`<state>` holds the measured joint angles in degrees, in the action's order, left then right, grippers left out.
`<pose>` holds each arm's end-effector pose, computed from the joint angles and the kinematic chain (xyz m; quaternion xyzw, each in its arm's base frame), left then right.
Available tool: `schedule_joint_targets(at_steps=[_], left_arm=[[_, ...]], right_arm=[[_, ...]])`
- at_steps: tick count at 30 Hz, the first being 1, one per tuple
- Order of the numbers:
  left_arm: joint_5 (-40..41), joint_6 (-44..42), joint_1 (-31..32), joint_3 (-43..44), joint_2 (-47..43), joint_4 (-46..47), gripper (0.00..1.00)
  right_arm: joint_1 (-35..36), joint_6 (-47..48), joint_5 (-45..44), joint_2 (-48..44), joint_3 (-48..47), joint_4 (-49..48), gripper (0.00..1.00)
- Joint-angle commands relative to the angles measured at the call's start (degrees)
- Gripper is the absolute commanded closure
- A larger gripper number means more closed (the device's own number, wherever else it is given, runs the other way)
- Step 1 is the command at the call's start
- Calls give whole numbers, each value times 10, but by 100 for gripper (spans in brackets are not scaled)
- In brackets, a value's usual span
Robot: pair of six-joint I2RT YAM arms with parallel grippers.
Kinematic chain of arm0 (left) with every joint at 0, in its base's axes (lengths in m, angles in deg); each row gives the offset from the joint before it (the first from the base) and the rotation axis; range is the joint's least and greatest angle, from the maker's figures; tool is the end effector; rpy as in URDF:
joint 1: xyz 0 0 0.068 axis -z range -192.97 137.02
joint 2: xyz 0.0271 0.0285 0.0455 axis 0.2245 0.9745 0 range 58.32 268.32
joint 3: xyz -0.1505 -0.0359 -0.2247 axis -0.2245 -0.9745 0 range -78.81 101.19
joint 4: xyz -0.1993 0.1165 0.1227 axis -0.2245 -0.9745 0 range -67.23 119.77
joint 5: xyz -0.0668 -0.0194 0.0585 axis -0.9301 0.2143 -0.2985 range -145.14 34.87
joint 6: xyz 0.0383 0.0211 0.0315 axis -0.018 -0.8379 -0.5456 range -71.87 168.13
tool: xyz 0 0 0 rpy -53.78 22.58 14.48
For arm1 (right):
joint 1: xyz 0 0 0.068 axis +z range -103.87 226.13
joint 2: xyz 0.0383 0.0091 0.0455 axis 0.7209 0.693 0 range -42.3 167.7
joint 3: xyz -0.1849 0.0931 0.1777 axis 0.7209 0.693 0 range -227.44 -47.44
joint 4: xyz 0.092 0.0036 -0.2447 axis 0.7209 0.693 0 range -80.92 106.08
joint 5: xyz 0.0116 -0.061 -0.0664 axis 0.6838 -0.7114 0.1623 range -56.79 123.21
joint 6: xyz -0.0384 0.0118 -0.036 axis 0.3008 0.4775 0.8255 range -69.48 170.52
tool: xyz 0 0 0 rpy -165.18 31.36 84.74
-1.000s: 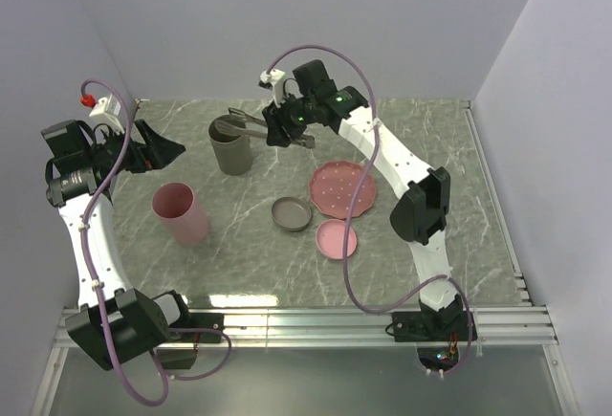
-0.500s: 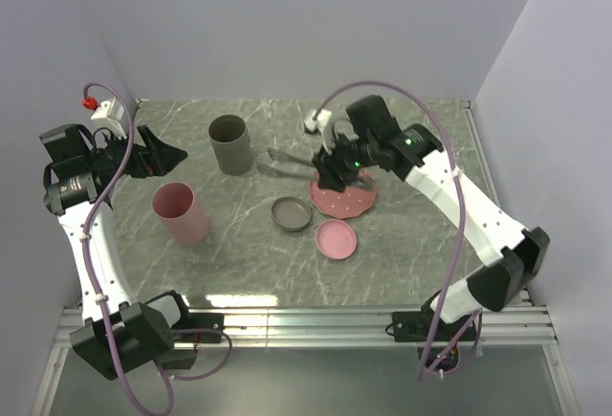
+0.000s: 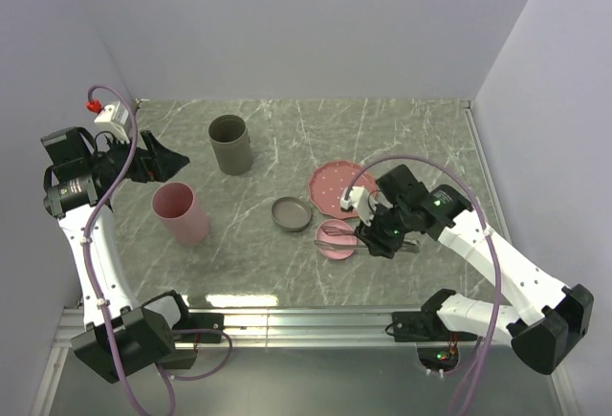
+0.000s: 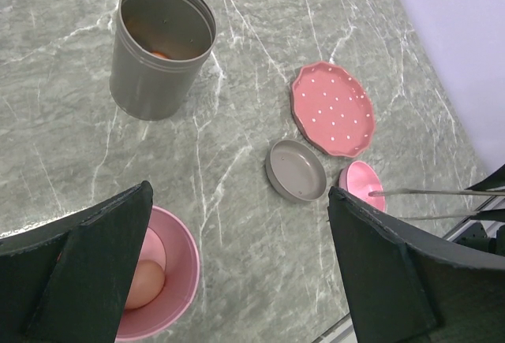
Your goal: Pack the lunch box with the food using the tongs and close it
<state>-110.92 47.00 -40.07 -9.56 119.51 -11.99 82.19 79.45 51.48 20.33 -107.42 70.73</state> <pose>0.1960 0.0672 0.3864 0.0400 0.8089 -0.2983 0.5050 0.1493 0.1226 0.2995 -0.5469 0.7929 0.1681 0.2096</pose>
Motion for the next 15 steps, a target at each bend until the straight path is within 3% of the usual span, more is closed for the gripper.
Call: schedule_joint_targets(at_steps=[1, 15], left_arm=[[-19, -18, -2, 18, -18, -10, 0], [-15, -13, -2, 26, -25, -10, 1]], right_arm=[[-3, 15, -1, -23, 30, 16, 50], [3, 11, -10, -32, 60, 1, 56]])
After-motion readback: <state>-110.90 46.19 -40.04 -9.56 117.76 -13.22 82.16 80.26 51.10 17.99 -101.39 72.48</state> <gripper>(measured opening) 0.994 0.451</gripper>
